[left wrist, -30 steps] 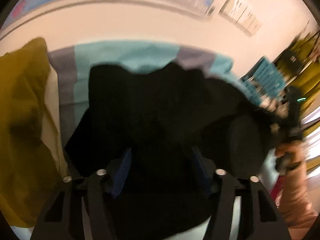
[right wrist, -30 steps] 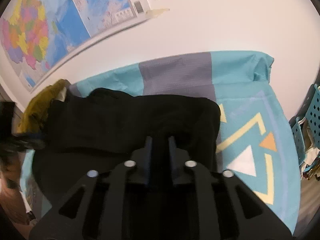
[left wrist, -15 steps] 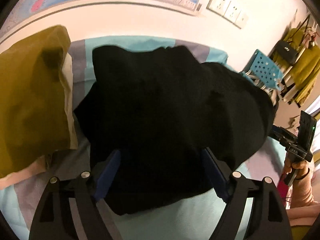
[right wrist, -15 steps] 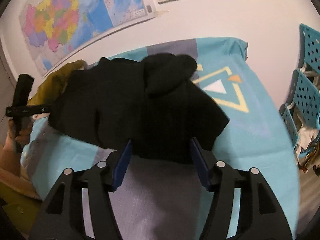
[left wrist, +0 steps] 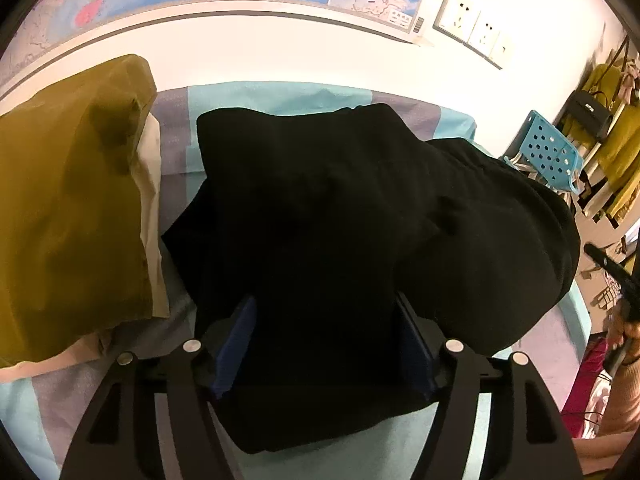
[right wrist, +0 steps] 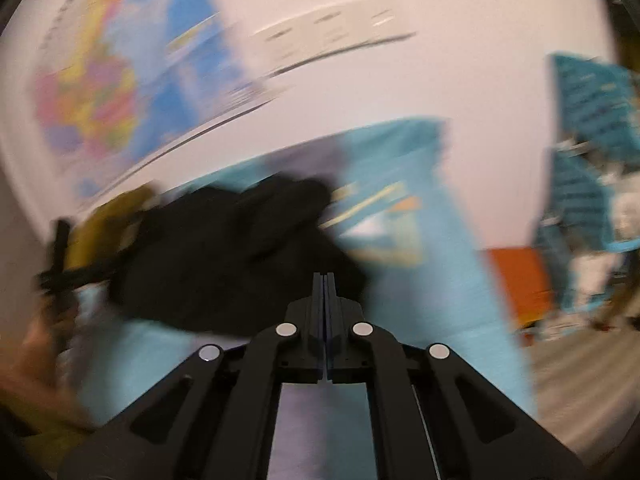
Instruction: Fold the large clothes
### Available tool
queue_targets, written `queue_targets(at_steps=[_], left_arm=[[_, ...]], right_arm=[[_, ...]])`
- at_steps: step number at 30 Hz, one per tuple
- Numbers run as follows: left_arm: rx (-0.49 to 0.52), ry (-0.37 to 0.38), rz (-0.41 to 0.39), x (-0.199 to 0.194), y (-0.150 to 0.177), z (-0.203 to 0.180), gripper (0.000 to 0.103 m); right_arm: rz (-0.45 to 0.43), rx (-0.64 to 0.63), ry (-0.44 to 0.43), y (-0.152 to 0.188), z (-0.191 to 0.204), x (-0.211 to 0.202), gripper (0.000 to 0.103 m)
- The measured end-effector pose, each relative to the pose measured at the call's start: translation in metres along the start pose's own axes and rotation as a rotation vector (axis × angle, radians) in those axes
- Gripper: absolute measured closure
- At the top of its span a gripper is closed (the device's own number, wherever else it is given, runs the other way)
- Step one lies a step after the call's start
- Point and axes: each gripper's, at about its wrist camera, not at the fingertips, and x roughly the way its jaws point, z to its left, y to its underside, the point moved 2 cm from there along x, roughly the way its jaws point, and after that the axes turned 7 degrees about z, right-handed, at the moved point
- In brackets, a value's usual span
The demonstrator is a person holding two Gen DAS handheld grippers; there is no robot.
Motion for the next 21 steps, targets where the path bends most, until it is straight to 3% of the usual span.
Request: queue_targets(at_steps=[2,5,7,11,13,15,17,21], left_arm=[[-0.011,0.013,0.000,0.001,0.000,0.002,0.036],[-0.019,0.030,0.003,0.000,0.002,0.005,0.036],[-0.022,0.034,0.005,0.001,0.002,0.005,0.035],[-0.026,0.039,0.005,0.002,0.002,0.006,0.035],[-0.031,0.045,0.005,0.002,0.002,0.008,0.035],[-0.043,0.055,0.002,0.002,0.002,0.011,0.035],[-0.052,0.076,0.006,0.004,0.001,0.013,0.035],[-0.034,0.052,-0.009,0.003,0.003,0.008,0.034]], right_arm=[[0.005,-0.047,0.024,0.004,0.013,0.011,0.051],[0.069,-0.029,0.030,0.015,0.016,0.034,0.051],[0.100,-0.027,0.057,0.024,0.016,0.051,0.056],[0.077,-0.070,0.076,0.024,0.014,0.053,0.099],[-0.010,-0.108,0.166,0.013,0.016,0.026,0.102],[-0.085,-0.098,0.160,-0.004,0.012,-0.004,0.103],[-0.087,-0.119,0.219,-0.010,0.009,-0.012,0.103],[-0.020,-0.106,0.134,0.000,0.014,-0.001,0.101]])
